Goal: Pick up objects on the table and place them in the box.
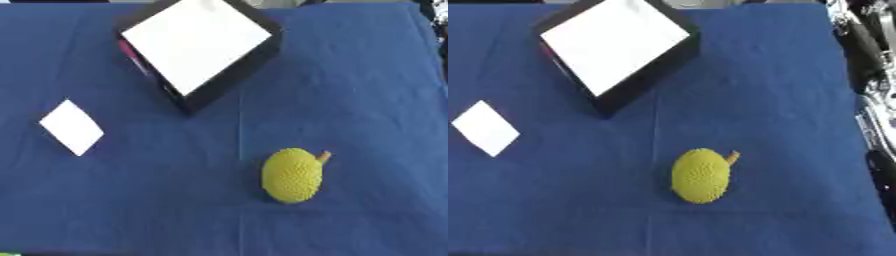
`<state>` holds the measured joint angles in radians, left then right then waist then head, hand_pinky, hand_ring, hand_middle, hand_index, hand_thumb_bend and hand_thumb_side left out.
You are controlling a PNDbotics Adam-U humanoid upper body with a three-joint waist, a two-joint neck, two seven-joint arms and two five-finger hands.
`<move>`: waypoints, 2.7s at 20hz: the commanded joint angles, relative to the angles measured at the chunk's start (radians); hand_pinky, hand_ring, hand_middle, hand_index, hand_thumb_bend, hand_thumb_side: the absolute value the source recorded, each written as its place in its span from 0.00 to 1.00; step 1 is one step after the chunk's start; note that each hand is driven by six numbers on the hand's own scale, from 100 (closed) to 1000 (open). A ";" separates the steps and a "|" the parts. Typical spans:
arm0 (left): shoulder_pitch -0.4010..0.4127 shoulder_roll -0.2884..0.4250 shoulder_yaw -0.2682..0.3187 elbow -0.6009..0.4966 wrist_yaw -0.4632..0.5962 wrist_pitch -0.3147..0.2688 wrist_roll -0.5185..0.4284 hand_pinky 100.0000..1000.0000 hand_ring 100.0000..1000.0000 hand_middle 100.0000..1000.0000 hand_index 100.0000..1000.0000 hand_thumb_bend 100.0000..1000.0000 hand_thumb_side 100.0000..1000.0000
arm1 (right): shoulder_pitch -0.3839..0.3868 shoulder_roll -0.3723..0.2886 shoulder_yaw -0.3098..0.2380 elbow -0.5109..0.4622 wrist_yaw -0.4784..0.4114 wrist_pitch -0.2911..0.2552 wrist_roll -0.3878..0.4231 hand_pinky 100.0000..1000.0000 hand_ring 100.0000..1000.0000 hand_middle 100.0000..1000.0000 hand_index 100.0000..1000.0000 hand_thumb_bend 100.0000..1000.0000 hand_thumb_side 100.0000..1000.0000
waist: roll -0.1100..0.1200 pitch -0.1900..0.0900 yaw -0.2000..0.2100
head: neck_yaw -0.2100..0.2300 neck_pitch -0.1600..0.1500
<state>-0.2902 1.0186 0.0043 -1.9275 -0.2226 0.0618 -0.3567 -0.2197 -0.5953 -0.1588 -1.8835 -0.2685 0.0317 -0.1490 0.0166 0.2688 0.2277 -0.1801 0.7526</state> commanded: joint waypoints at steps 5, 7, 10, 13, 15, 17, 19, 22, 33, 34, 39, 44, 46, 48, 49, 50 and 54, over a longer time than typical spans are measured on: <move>0.004 0.198 -0.068 -0.043 0.010 -0.032 -0.273 0.85 0.85 0.89 0.91 0.31 0.67 | -0.004 -0.046 0.001 -0.021 0.007 0.000 0.006 1.00 0.86 0.77 0.88 0.00 0.53 | 0.021 -0.009 0.000 | -0.001 -0.004; 0.003 0.222 -0.097 -0.049 -0.010 -0.041 -0.324 0.87 0.87 0.90 0.92 0.35 0.64 | -0.003 -0.048 0.004 -0.020 0.008 0.001 0.009 1.00 0.86 0.77 0.88 0.00 0.53 | 0.025 -0.010 0.000 | 0.000 -0.003; 0.001 0.234 -0.127 -0.053 -0.026 -0.059 -0.377 0.89 0.89 0.92 0.93 0.40 0.59 | -0.004 -0.049 0.005 -0.019 0.008 0.003 0.012 1.00 0.86 0.77 0.88 0.00 0.53 | 0.029 -0.010 0.001 | 0.003 -0.002; -0.009 0.236 -0.146 -0.043 -0.048 -0.077 -0.417 0.90 0.90 0.93 0.94 0.55 0.41 | -0.005 -0.048 0.008 -0.019 0.008 0.004 0.014 1.00 0.86 0.77 0.88 0.00 0.53 | 0.030 -0.010 -0.001 | 0.009 -0.001; -0.025 0.232 -0.155 -0.032 -0.066 -0.090 -0.423 0.91 0.90 0.93 0.94 0.67 0.28 | -0.005 -0.048 0.009 -0.019 0.009 0.005 0.015 1.00 0.86 0.77 0.88 0.00 0.53 | 0.030 -0.009 -0.004 | 0.011 -0.001; -0.043 0.228 -0.163 -0.020 -0.097 -0.109 -0.423 0.91 0.91 0.93 0.94 0.77 0.16 | -0.004 -0.048 0.009 -0.019 0.009 0.005 0.016 1.00 0.86 0.77 0.88 0.00 0.53 | 0.030 -0.009 -0.005 | 0.013 -0.001; -0.059 0.223 -0.171 -0.006 -0.137 -0.132 -0.420 0.92 0.91 0.93 0.93 0.85 0.09 | -0.003 -0.047 0.010 -0.018 0.010 0.005 0.016 1.00 0.86 0.77 0.88 0.00 0.53 | 0.030 -0.009 -0.006 | 0.015 -0.001; -0.080 0.214 -0.185 0.020 -0.210 -0.179 -0.412 0.93 0.91 0.94 0.93 0.92 0.02 | -0.003 -0.045 0.011 -0.017 0.011 0.007 0.017 1.00 0.86 0.77 0.88 0.00 0.53 | 0.031 -0.009 -0.007 | 0.019 -0.001; -0.162 0.164 -0.250 0.159 -0.233 -0.287 -0.400 0.91 0.89 0.93 0.93 0.91 0.00 | -0.004 -0.038 0.013 -0.013 0.013 0.010 0.020 1.00 0.86 0.77 0.88 0.00 0.53 | 0.030 -0.005 -0.014 | 0.029 0.000; -0.171 0.159 -0.253 0.167 -0.230 -0.291 -0.396 0.91 0.89 0.93 0.93 0.91 0.00 | -0.004 -0.038 0.013 -0.013 0.013 0.010 0.020 1.00 0.86 0.77 0.88 0.00 0.53 | 0.030 -0.005 -0.014 | 0.030 -0.002; -0.225 0.131 -0.270 0.197 -0.232 -0.311 -0.372 0.91 0.89 0.93 0.93 0.89 0.00 | -0.004 -0.035 0.014 -0.012 0.014 0.011 0.022 1.00 0.86 0.77 0.88 0.00 0.53 | 0.029 -0.005 -0.015 | 0.031 -0.013; -0.295 0.088 -0.293 0.222 -0.239 -0.322 -0.369 0.90 0.89 0.93 0.93 0.88 0.00 | -0.006 -0.031 0.016 -0.010 0.013 0.012 0.024 1.00 0.86 0.77 0.88 0.00 0.54 | 0.028 -0.005 -0.017 | 0.030 -0.023; -0.319 0.073 -0.306 0.240 -0.241 -0.327 -0.378 0.90 0.89 0.93 0.93 0.89 0.00 | -0.006 -0.030 0.017 -0.010 0.014 0.012 0.026 1.00 0.86 0.77 0.88 0.00 0.54 | 0.028 -0.004 -0.018 | 0.031 -0.026; -0.337 0.062 -0.320 0.258 -0.241 -0.335 -0.393 0.90 0.89 0.93 0.93 0.89 0.00 | -0.007 -0.029 0.017 -0.009 0.016 0.013 0.026 1.00 0.86 0.77 0.88 0.00 0.54 | 0.029 -0.003 -0.020 | 0.032 -0.027; -0.345 0.058 -0.326 0.267 -0.239 -0.340 -0.401 0.90 0.89 0.93 0.93 0.90 0.00 | -0.007 -0.028 0.017 -0.009 0.016 0.013 0.026 1.00 0.86 0.77 0.88 0.00 0.54 | 0.029 -0.002 -0.021 | 0.033 -0.027; -0.351 0.055 -0.332 0.273 -0.232 -0.348 -0.406 0.90 0.89 0.93 0.93 0.91 0.00 | -0.007 -0.028 0.017 -0.009 0.016 0.014 0.026 1.00 0.86 0.77 0.88 0.00 0.54 | 0.029 -0.001 -0.021 | 0.033 -0.028; -0.368 0.055 -0.348 0.278 -0.237 -0.405 -0.408 0.91 0.89 0.93 0.93 0.93 0.00 | -0.007 -0.026 0.017 -0.005 0.018 0.016 0.026 1.00 0.86 0.77 0.88 0.00 0.54 | 0.032 0.003 -0.021 | 0.034 -0.026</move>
<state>-0.6410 1.0467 -0.3478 -1.6492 -0.4584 -0.3243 -0.7630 -0.2188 -0.6029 -0.1350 -1.8822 -0.2584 0.0486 -0.1258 0.0351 0.2728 0.2053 -0.1498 0.7353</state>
